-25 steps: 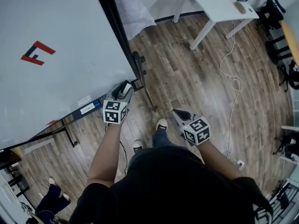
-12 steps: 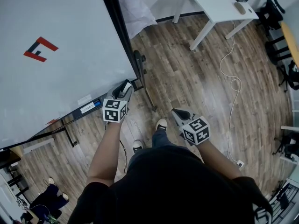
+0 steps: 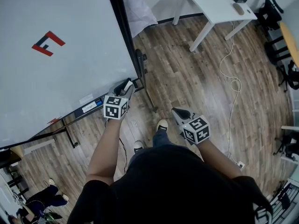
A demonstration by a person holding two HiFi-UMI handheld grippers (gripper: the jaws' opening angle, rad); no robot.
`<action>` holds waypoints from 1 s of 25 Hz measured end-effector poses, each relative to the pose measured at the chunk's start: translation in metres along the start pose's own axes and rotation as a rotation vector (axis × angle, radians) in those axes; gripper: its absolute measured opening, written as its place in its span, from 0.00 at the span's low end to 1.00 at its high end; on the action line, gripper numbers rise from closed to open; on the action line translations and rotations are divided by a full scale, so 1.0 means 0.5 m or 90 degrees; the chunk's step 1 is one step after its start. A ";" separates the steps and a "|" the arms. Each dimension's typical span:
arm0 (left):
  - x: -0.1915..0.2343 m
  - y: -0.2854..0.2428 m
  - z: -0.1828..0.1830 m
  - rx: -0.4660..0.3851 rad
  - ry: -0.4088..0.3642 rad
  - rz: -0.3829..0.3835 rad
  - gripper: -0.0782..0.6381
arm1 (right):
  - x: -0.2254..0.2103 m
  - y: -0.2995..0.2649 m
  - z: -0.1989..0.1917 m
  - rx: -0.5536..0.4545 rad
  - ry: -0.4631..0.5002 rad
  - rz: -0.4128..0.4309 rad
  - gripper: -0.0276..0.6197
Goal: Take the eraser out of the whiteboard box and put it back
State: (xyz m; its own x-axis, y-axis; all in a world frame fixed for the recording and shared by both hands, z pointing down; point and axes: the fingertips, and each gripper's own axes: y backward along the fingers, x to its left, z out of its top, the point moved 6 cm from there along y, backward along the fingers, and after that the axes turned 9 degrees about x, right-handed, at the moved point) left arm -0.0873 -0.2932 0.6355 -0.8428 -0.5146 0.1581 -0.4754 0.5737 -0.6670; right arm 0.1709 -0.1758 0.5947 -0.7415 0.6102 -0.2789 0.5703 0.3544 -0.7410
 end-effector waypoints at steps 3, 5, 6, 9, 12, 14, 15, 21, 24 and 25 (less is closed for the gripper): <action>-0.001 0.012 0.012 -0.005 -0.006 -0.005 0.32 | 0.010 0.002 0.002 -0.001 0.005 0.001 0.03; -0.002 0.022 0.019 -0.011 -0.007 -0.008 0.32 | 0.018 0.003 0.005 -0.004 0.009 0.001 0.03; -0.002 0.028 0.023 -0.015 -0.008 -0.009 0.32 | 0.023 0.004 0.007 -0.005 0.011 0.001 0.03; -0.002 0.046 0.032 -0.028 -0.005 -0.017 0.32 | 0.039 0.004 0.013 -0.010 0.017 0.002 0.03; -0.002 0.066 0.042 -0.042 -0.002 -0.024 0.32 | 0.058 0.004 0.016 -0.013 0.023 0.006 0.03; -0.004 0.081 0.049 -0.051 -0.005 -0.024 0.32 | 0.070 0.006 0.018 -0.015 0.027 0.007 0.03; -0.005 0.088 0.053 -0.056 -0.007 -0.024 0.32 | 0.075 0.007 0.018 -0.016 0.029 0.007 0.03; -0.024 0.133 0.073 -0.082 -0.021 -0.033 0.32 | 0.103 0.016 0.017 -0.023 0.035 0.006 0.03; -0.029 0.153 0.078 -0.090 -0.022 -0.037 0.32 | 0.116 0.021 0.017 -0.029 0.037 0.005 0.03; -0.030 0.160 0.079 -0.092 -0.021 -0.038 0.32 | 0.121 0.023 0.016 -0.031 0.038 0.005 0.03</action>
State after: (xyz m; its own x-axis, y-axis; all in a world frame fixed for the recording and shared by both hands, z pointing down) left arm -0.1030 -0.2646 0.5510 -0.8043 -0.5698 0.1686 -0.5576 0.6256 -0.5456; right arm 0.1299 -0.1407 0.5644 -0.7159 0.6534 -0.2461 0.5930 0.3830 -0.7083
